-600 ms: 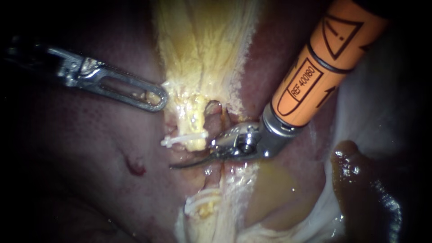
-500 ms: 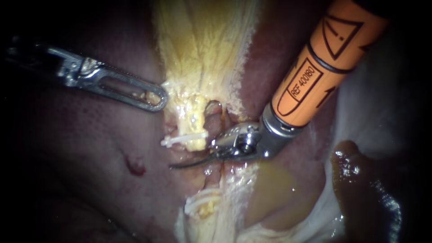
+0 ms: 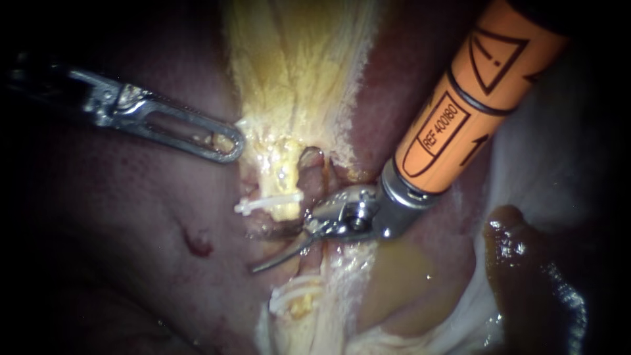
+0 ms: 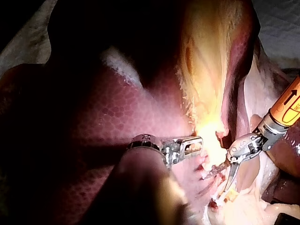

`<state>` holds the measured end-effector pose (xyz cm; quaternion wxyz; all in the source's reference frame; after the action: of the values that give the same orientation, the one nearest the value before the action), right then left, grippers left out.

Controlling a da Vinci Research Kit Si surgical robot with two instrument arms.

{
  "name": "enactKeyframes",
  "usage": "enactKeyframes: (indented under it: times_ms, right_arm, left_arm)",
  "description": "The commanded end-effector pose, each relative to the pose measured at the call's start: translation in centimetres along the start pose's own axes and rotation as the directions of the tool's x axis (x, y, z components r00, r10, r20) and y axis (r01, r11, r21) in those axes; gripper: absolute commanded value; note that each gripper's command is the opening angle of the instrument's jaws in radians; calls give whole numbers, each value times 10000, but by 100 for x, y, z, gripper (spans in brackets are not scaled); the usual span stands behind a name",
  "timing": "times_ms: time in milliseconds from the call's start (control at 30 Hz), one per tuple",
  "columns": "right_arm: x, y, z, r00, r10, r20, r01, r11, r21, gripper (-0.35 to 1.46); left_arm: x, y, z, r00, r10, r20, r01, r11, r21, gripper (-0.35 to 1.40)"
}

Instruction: Go back from the cut left tube

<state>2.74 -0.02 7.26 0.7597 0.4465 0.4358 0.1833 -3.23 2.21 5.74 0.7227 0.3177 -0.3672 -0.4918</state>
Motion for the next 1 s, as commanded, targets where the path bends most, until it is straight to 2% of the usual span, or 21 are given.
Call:
enactKeyframes:
  times_ms: [33, 200, 300, 400, 433, 600, 667, 733, 800, 900, 1000]
  right_arm:
    - [0, -1, -1, 10000, -83, 0, 83, 10000, 38, 131]
    - [-7, -11, -16, 9970, -761, -104, 759, 9970, -125, 138]
    - [-18, -17, -33, 9889, -1483, -111, 1473, 9870, -651, 143]
    - [-27, -26, -56, 9752, -2210, 123, 2206, 9661, -1345, 145]
    - [-27, -29, -67, 9678, -2504, 271, 2513, 9533, -1676, 145]
    - [-19, -41, -113, 9347, -3346, 1199, 3546, 9016, -2476, 145]
    - [-16, -48, -135, 9112, -3704, 1804, 4089, 8663, -2869, 145]
    - [-17, -52, -152, 8938, -3875, 2255, 4432, 8398, -3135, 145]
    - [-17, -55, -163, 8804, -4028, 2503, 4690, 8177, -3336, 145]
    - [-16, -58, -177, 8722, -4068, 2716, 4844, 7952, -3647, 145]
    - [-14, -60, -184, 8710, -3994, 2861, 4872, 7775, -3976, 145]
  left_arm:
    - [0, 0, 0, 10000, 3, -1, -3, 10000, 5, -35]
    - [1, 0, -2, 10000, 6, -4, -6, 10000, 9, -35]
    - [1, 1, -3, 10000, 10, -8, -10, 10000, 14, -35]
    - [1, 1, -3, 10000, 12, -11, -12, 10000, 17, -35]
    - [2, 1, -4, 10000, 13, -11, -13, 10000, 17, -35]
    - [1, 2, -3, 10000, 15, -13, -15, 10000, 20, -35]
    - [1, 2, -3, 10000, 15, -14, -15, 10000, 21, -35]
    - [1, 2, -3, 10000, 15, -14, -15, 10000, 21, -35]
    - [1, 2, -3, 10000, 15, -13, -15, 10000, 20, -35]
    - [1, 2, -3, 10000, 15, -13, -15, 10000, 20, -35]
    - [1, 2, -3, 10000, 13, -11, -13, 10000, 17, -35]
